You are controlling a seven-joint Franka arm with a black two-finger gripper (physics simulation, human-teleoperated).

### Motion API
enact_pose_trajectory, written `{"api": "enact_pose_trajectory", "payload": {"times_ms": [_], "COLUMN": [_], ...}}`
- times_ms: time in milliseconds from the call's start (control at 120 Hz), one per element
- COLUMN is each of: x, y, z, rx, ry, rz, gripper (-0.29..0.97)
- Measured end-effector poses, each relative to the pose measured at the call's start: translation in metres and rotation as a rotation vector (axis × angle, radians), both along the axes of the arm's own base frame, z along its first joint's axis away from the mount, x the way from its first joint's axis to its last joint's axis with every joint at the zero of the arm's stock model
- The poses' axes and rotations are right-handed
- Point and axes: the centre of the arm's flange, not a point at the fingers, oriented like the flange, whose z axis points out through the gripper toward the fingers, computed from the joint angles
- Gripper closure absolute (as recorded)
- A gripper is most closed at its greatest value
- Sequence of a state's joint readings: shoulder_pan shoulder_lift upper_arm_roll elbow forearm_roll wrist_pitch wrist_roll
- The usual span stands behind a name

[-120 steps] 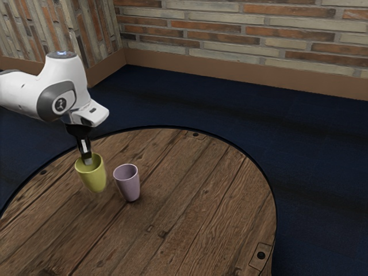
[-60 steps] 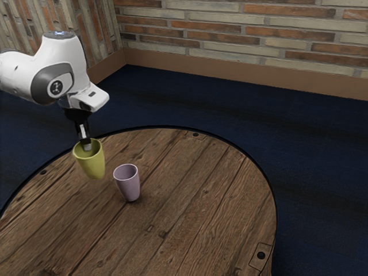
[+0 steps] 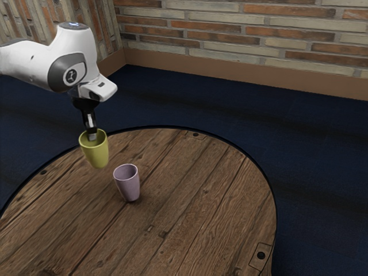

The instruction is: Place the left cup onto the right cup

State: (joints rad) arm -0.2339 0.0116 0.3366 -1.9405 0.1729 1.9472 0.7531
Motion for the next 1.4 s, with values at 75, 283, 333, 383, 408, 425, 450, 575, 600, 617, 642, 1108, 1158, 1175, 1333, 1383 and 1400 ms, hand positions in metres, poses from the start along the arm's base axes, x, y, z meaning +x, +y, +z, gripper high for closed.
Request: {"api": "enact_pose_trajectory", "payload": {"times_ms": [75,283,333,383,408,425,450,575,600,617,642,1108,1158,1175,1333,1383,1400], "x": [0.001,0.004,0.004,0.005,0.005,0.006,0.006,0.008,0.008,0.008,0.009,0.006,0.005,0.005,0.007,0.008,0.008], "y": [-0.003,-0.020,-0.027,-0.035,-0.040,-0.043,-0.048,-0.069,-0.073,-0.075,-0.078,-0.032,-0.028,-0.026,-0.032,-0.037,-0.040], "z": [-0.001,-0.004,-0.004,-0.005,-0.005,-0.005,-0.006,-0.007,-0.007,-0.007,-0.008,-0.012,-0.012,-0.012,-0.011,-0.011,-0.011], "rx": [0.001,0.002,0.002,0.003,0.003,0.003,0.003,0.006,0.007,0.007,0.007,0.004,0.005,0.007,0.016,0.018,0.019], "ry": [0.003,0.011,0.013,0.014,0.015,0.015,0.015,0.016,0.016,0.016,0.017,0.027,0.028,0.028,0.025,0.024,0.023], "rz": [-0.008,-0.045,-0.058,-0.073,-0.082,-0.087,-0.095,-0.135,-0.141,-0.145,-0.150,-0.068,-0.060,-0.059,-0.075,-0.088,-0.092], "gripper": [0.79,0.79,0.79,0.79,0.79,0.79,0.79,0.79,0.79,0.79,0.79,0.79,0.79,0.79,0.79,0.79,0.79]}}
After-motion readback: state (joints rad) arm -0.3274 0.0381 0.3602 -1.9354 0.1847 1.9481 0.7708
